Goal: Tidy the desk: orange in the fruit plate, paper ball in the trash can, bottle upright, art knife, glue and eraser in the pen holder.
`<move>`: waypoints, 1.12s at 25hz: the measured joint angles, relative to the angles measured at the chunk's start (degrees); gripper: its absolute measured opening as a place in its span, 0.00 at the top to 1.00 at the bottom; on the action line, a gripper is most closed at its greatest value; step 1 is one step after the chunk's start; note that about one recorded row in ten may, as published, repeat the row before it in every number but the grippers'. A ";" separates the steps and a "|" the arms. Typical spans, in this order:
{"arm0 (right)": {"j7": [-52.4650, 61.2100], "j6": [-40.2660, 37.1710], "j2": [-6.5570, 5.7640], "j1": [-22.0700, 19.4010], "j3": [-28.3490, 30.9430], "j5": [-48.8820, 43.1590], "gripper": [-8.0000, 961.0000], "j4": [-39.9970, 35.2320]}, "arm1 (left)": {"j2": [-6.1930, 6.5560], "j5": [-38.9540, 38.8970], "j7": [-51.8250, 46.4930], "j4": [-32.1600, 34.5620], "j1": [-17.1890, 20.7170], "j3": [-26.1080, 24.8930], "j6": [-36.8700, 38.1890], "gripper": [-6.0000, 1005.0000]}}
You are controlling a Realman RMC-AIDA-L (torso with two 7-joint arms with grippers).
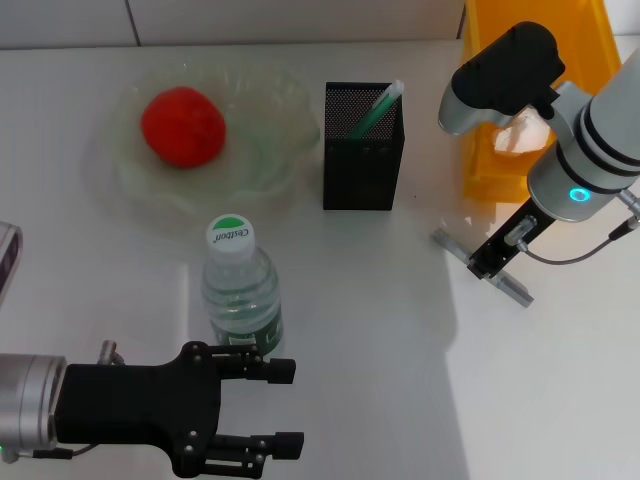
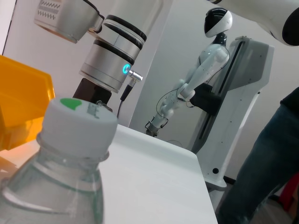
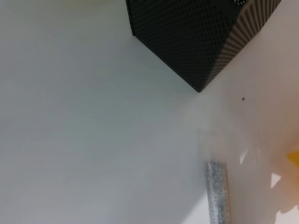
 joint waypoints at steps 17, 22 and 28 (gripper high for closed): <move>-12.53 -5.30 -0.36 -14.18 14.69 18.24 0.86 -25.45 | 0.07 -0.05 0.00 -0.01 0.09 -0.10 0.39 0.26; -26.47 -3.77 -0.36 -18.62 28.57 38.25 0.86 -22.03 | 0.08 -0.04 -0.02 -0.01 0.21 -0.10 0.41 0.26; -58.90 6.29 -0.36 -16.40 31.58 63.05 0.87 4.75 | -0.03 -0.01 -0.09 -0.17 -0.09 -0.10 0.03 0.26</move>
